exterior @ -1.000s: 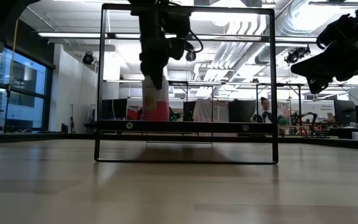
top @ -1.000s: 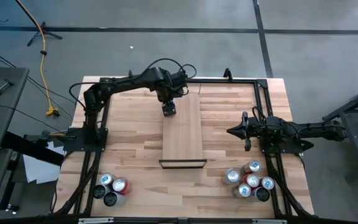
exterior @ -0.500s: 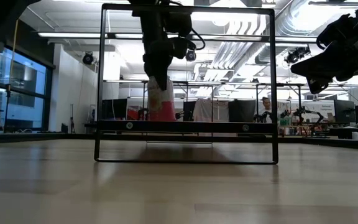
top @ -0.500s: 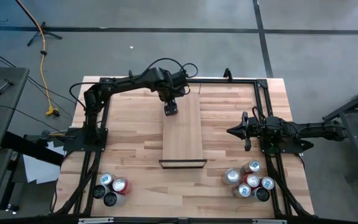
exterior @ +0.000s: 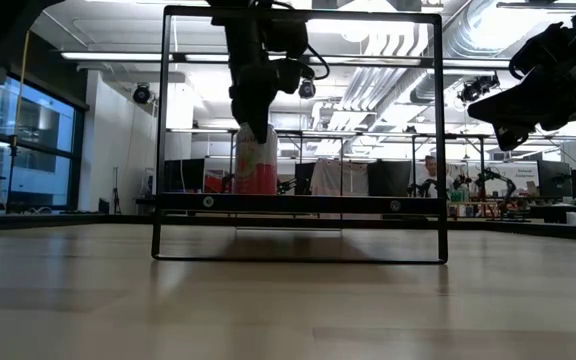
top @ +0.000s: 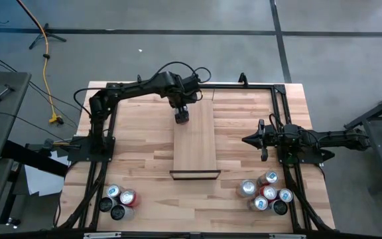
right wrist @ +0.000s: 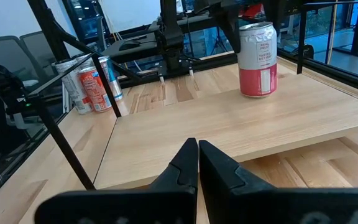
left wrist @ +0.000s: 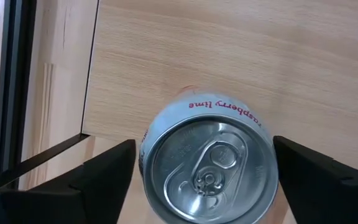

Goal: Place canned beverage on shelf
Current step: Put the pink soda can on the shelf

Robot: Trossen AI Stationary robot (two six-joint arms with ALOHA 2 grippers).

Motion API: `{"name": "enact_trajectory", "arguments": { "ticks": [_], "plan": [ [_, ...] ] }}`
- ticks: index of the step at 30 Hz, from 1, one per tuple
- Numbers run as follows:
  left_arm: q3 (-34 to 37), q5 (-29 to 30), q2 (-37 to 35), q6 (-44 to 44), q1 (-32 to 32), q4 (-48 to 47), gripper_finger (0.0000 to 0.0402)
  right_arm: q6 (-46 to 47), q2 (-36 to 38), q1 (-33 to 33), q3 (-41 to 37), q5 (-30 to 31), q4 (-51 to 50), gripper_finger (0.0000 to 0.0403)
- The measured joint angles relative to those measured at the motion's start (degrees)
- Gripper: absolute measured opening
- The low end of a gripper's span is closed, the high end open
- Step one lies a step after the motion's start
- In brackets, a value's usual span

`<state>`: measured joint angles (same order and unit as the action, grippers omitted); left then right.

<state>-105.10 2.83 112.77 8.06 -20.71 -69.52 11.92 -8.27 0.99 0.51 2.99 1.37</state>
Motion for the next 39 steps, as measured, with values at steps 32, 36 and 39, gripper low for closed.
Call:
{"name": "enact_trajectory", "arguments": {
  "ticks": [32, 36, 39],
  "plan": [
    [-15.03, -14.16, -16.3, -7.66, 8.63, 6.51, 0.04, 0.0, -0.02, 0.02, 0.0, -0.01, 0.02, 0.0],
    [-0.63, -10.19, -25.27, -11.09, 13.05, 17.09, 0.04, 0.0, -0.02, 0.0, 0.0, 0.02, 0.0, 0.0],
    [13.04, -4.44, -33.19, -15.34, 15.67, 26.06, 0.04, -0.01, -0.01, 0.01, 0.0, 0.0, 0.0, 0.0]
  ]
}}
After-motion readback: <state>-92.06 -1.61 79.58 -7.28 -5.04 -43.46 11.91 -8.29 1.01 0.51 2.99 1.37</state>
